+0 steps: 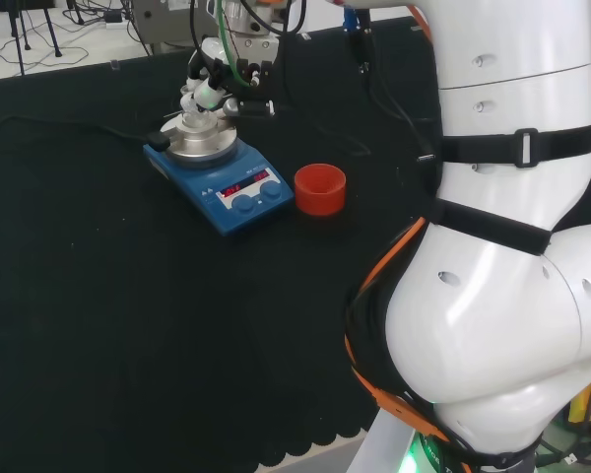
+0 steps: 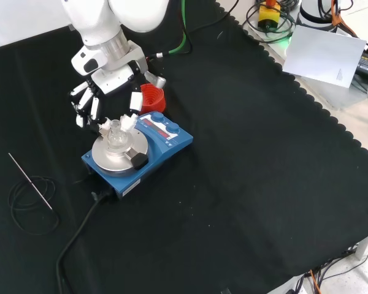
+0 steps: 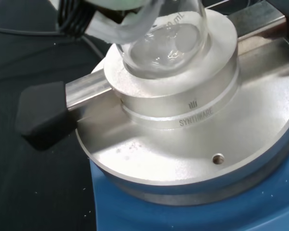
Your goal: Place the round-bottom flask on the heater.
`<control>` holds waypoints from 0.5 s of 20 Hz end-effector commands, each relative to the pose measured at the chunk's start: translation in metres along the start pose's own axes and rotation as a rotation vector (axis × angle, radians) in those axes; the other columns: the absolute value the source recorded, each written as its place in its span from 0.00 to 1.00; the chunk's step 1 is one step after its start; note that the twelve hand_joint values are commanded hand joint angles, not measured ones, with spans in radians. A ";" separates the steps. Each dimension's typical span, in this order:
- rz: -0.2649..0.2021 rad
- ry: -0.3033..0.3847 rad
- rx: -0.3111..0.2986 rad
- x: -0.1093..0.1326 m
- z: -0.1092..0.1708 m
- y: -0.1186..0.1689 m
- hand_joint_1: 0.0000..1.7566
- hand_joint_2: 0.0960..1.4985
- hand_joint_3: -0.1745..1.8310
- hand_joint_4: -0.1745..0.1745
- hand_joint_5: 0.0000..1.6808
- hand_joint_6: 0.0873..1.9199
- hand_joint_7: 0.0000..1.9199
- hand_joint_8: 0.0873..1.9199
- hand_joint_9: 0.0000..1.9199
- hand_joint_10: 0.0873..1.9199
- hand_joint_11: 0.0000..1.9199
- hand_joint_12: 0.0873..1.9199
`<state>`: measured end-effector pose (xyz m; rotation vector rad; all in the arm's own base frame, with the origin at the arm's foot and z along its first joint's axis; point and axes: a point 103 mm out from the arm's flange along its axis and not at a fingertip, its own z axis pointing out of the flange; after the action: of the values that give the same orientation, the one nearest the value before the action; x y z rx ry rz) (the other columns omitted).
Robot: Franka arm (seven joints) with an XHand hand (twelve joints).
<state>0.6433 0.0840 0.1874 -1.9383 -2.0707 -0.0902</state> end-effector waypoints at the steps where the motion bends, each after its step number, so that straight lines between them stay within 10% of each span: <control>1: 0.001 0.015 0.004 -0.002 0.002 0.000 0.59 0.46 0.48 0.93 0.59 0.62 0.19 0.31 0.27 0.32 0.00 0.70; 6: 0.001 0.028 0.004 -0.004 0.001 -0.002 0.59 0.54 0.34 1.00 0.60 0.53 0.17 0.32 0.25 0.34 0.00 0.67; 8: -0.004 0.013 0.003 -0.004 0.001 -0.003 0.53 0.50 0.35 0.52 0.59 0.48 0.17 0.32 0.24 0.34 0.00 0.66; 10: -0.004 0.011 0.005 -0.005 0.001 -0.004 0.50 0.45 0.39 0.29 0.55 0.45 0.16 0.32 0.24 0.34 0.00 0.66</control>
<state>0.6412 0.0798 0.1856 -1.9260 -2.0570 -0.1087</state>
